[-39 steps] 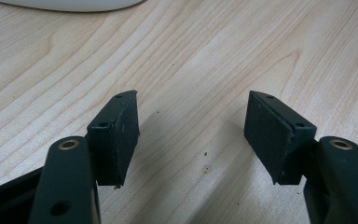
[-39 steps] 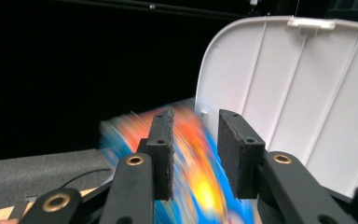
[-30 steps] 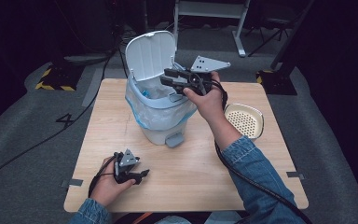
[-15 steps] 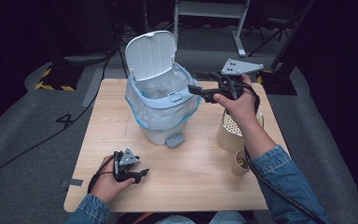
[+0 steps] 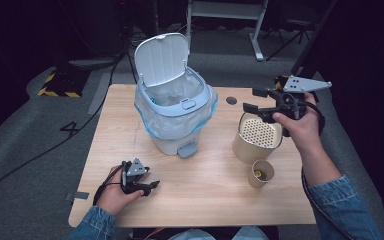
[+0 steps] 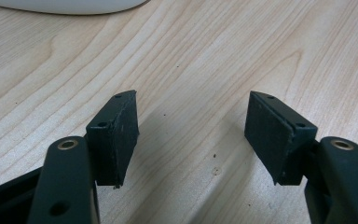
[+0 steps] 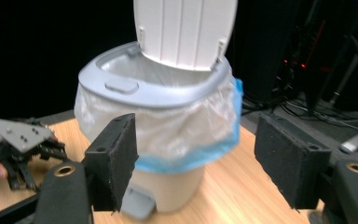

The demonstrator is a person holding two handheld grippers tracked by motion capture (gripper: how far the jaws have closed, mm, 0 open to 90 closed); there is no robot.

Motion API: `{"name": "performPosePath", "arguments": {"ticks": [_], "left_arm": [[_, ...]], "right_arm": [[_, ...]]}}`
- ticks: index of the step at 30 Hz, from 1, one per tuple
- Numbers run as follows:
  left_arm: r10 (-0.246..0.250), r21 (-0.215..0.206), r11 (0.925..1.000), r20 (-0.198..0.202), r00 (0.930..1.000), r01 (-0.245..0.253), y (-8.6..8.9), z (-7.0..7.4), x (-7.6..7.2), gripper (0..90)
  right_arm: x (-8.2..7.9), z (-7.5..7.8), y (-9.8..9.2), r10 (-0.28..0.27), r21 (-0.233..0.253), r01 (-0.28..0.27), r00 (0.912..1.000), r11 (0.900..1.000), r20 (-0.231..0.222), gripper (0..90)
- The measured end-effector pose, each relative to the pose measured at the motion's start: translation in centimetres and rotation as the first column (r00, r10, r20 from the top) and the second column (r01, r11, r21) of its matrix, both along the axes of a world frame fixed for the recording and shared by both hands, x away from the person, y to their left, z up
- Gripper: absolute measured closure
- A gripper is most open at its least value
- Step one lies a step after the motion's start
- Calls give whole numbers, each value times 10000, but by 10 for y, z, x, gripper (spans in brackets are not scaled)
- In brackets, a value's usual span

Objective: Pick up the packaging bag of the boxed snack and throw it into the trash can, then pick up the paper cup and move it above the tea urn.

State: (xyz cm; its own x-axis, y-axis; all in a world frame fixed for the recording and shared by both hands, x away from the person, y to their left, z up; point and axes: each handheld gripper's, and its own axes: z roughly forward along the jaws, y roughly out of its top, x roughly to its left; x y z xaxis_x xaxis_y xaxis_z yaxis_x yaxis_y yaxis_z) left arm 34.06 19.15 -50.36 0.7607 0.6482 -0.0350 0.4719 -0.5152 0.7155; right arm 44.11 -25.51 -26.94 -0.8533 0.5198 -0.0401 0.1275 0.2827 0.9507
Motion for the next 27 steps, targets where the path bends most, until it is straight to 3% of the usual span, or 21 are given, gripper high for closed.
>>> {"name": "performPosePath", "arguments": {"ticks": [8, 12, 19, 27], "left_arm": [[11, -78, 10000, -75, 10000, -12, 1, 0, 1, 354], [59, -116, 9999, -93, 9999, -60, 1, 0, 1, 354], [54, 10, 10000, 12, 10000, -54, 0, 0, 1, 354], [43, 116, 9999, 71, 10000, -44, -1, 0, 0, 353]], "right_arm": [[-18, -11, -30, -199, -441, 186, 9994, 9989, -289, 256], [-34, -28, -52, -379, -580, 347, 9978, 9977, -543, 229], [-48, -49, -73, -626, -919, 540, 9937, 9943, -929, 214], [-70, -75, -97, -930, -1750, 670, 9851, 9823, -1445, 196]]}}
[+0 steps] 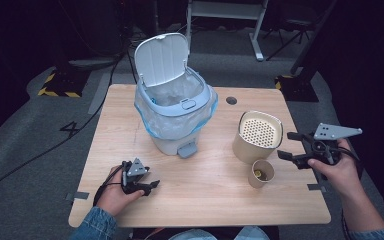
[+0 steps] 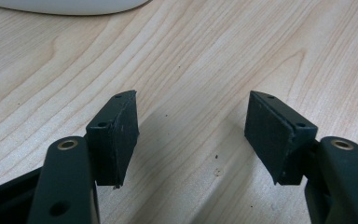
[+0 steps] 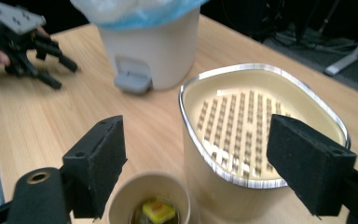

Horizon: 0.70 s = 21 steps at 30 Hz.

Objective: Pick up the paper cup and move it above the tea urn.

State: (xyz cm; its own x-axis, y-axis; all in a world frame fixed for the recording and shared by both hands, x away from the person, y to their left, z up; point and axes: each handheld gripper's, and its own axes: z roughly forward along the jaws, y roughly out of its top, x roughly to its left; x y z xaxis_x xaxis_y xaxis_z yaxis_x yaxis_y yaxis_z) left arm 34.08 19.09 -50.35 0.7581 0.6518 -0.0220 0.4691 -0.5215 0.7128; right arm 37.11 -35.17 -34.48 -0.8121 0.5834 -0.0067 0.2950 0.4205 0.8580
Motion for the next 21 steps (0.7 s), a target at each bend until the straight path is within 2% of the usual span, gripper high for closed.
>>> {"name": "performPosePath", "arguments": {"ticks": [1, 4, 5, 10, 14, 21], "left_arm": [[1, -2, 10000, 1, 10000, -1, 0, 0, 0, 353], [-7, -8, 10000, 1, 10000, 7, 0, 0, 0, 353], [-9, 14, 10000, 17, 10000, 9, 0, 0, 0, 353], [13, -16, 10000, 2, 10000, -13, 0, 0, 1, 353], [35, -34, 10000, -9, 10000, -35, 0, 0, 2, 353], [18, -11, 10000, 16, 10000, -18, 0, 0, 2, 353]], "right_arm": [[-6, -8, -6, -94, -71, 92, 9998, 9999, -188, 189], [-10, -14, -10, -133, -120, 130, 9995, 9998, -287, 188], [-16, -22, -16, -180, -90, 176, 9989, 9998, -444, 185], [-25, -41, -25, -166, -130, 156, 9967, 9998, -792, 184], [-29, -59, -27, -162, -464, 116, 9948, 9989, -1004, 184], [-31, -86, -26, -212, -738, 118, 9914, 9972, -1289, 196]]}}
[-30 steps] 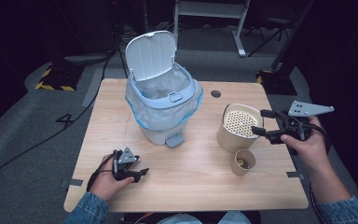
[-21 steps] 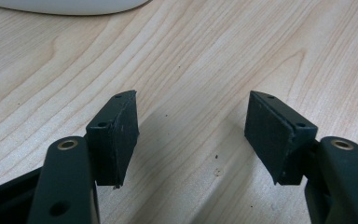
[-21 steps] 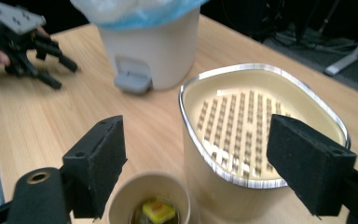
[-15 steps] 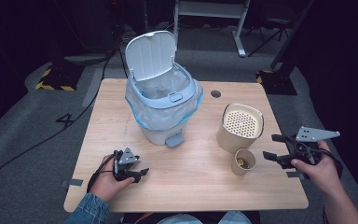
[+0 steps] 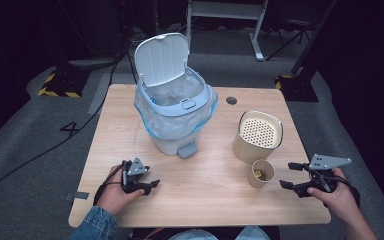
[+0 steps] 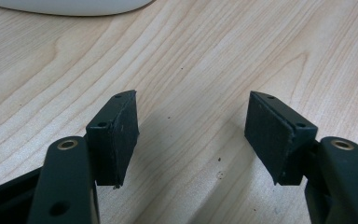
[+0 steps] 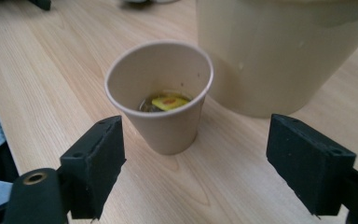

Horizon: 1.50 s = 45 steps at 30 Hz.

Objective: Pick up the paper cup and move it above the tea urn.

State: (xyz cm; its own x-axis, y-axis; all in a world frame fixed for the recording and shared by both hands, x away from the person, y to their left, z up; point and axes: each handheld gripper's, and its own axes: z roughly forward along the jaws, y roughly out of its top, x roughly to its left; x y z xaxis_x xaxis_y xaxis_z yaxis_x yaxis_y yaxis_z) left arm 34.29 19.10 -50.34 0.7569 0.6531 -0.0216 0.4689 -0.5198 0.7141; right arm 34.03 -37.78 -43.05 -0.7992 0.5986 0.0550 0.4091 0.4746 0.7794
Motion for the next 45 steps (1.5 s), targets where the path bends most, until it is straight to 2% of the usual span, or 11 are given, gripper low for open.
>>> {"name": "performPosePath", "arguments": {"ticks": [2, 7, 11, 22, 28, 32, 36, 41, 45], "left_arm": [[3, 11, 10000, 9, 10000, -3, 0, 0, 0, 353], [-1, 11, 10000, 6, 10000, 1, 0, 0, 0, 353], [6, -10, 10000, -9, 10000, -6, 0, 0, 0, 353], [2, 2, 10000, 2, 10000, -2, 0, 0, 0, 352], [0, 9, 10000, 4, 10000, 0, 0, 0, 0, 352], [33, -69, 10000, -58, 10000, -34, 0, 0, 0, 352], [33, -65, 10000, -58, 10000, -33, 0, 0, 0, 352], [35, -80, 10000, -67, 10000, -35, 0, 0, 0, 352], [35, -79, 10000, -63, 10000, -36, 0, 0, 0, 352]], "right_arm": [[1, -13, 3, -15, -66, 15, 10000, 10000, -15, 197], [3, -30, 12, 78, -118, -79, 9999, 9999, -134, 199], [5, -41, 20, 92, 114, -90, 9998, 9999, -154, 197], [13, -62, 39, 425, 421, -416, 9989, 9982, -195, 193], [17, -66, 49, 402, 637, -401, 9992, 9972, -6, 196], [19, -66, 53, 363, 1034, -384, 9991, 9939, 218, 226], [19, -66, 53, 386, 1224, -431, 9985, 9915, 395, 259], [19, -67, 51, 284, 1413, -338, 9988, 9894, 398, 278], [18, -61, 49, 298, 1478, -367, 9984, 9883, 488, 282]]}}
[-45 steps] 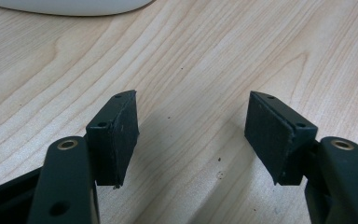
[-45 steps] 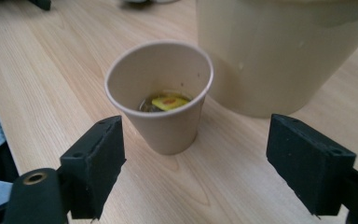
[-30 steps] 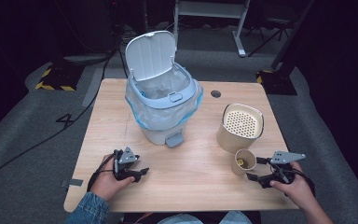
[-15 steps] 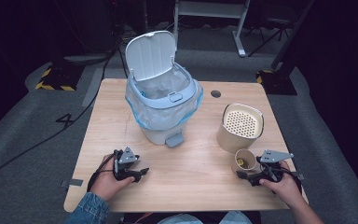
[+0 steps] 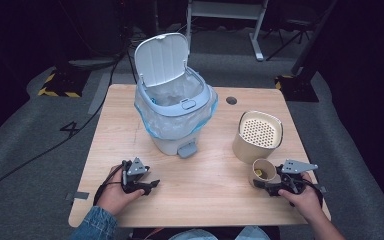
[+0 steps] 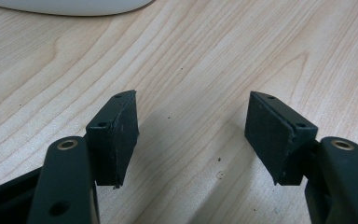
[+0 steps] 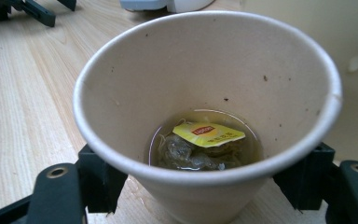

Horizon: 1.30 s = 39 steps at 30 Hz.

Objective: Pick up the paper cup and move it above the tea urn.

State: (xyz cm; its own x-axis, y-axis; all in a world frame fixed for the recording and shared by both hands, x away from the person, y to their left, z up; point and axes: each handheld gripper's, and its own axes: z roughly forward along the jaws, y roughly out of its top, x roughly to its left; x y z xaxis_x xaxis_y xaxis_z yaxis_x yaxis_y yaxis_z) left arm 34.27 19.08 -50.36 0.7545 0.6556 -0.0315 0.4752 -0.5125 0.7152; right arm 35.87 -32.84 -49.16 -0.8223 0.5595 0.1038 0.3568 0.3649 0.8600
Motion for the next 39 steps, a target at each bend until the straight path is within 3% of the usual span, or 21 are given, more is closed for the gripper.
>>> {"name": "performPosePath", "arguments": {"ticks": [11, 22, 29, 39], "left_arm": [[6, -46, 10000, -41, 10000, -6, 1, 0, 0, 352], [-24, 107, 9999, 91, 10000, 23, 0, 0, 0, 352], [40, 90, 10000, 80, 10000, -41, 0, 0, -1, 352], [52, 66, 10000, 61, 10000, -52, 0, 0, -1, 352]], "right_arm": [[-6, 32, -7, 15, 228, -22, 9995, 9997, 317, 283], [-4, 68, -11, 474, 211, -491, 9959, 9986, 768, 291], [8, 99, -14, 755, 122, -772, 9914, 9969, 1065, 293], [29, 130, -18, 774, -52, -774, 9871, 9970, 1403, 299]]}}
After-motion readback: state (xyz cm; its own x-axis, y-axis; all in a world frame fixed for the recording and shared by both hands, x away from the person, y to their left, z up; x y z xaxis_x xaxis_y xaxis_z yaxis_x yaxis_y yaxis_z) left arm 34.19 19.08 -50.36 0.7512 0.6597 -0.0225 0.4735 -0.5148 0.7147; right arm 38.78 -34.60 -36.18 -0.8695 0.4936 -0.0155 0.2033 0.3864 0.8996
